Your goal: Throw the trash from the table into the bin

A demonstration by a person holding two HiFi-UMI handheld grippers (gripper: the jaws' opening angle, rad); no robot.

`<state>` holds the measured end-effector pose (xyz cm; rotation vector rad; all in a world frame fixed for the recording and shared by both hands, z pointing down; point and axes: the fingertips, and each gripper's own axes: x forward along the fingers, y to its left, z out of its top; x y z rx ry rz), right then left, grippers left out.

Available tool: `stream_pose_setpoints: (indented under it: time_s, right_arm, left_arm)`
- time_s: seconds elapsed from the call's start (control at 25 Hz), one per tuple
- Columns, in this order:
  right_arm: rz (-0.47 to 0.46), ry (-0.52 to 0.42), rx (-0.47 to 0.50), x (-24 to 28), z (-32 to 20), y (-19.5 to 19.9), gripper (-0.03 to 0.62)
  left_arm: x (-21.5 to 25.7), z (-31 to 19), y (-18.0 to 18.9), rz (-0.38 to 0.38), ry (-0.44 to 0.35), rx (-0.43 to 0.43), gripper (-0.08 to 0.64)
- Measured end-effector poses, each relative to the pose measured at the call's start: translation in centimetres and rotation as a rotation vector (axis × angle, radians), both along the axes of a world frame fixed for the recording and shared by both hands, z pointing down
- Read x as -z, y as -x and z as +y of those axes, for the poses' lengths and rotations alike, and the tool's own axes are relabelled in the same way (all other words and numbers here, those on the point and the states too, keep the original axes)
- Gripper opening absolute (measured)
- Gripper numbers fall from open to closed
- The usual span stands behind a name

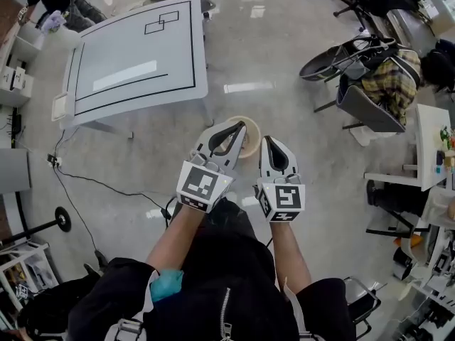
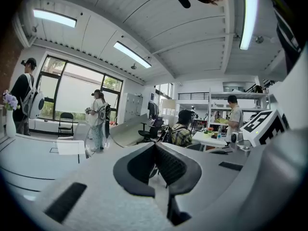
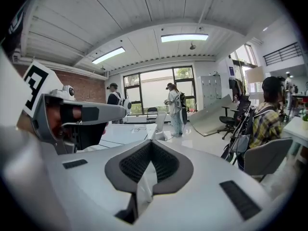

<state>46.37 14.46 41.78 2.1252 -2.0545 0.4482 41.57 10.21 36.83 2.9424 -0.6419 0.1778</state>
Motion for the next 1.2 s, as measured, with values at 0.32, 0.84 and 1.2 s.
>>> stream_pose_setpoints:
  time_s: [0.32,0.84,1.2]
  right_arm:
    - [-0.023,-0.072,-0.028,3.0,3.8,4.8,0.009]
    - [0.011,-0.101,-0.032,4.7,5.5,15.4,0.009]
    - [0.032,-0.122,0.004,5.7,6.1,20.2,0.009]
  left_arm:
    - [1.9,2.4,4.6,0.001,-0.055,-0.024,0.008]
    - [2.5,3.6,14.2,0.028,-0.073,-0.045,0.008]
    - [2.7,4.4,19.4,0.045,-0.077,-0.01,0.008]
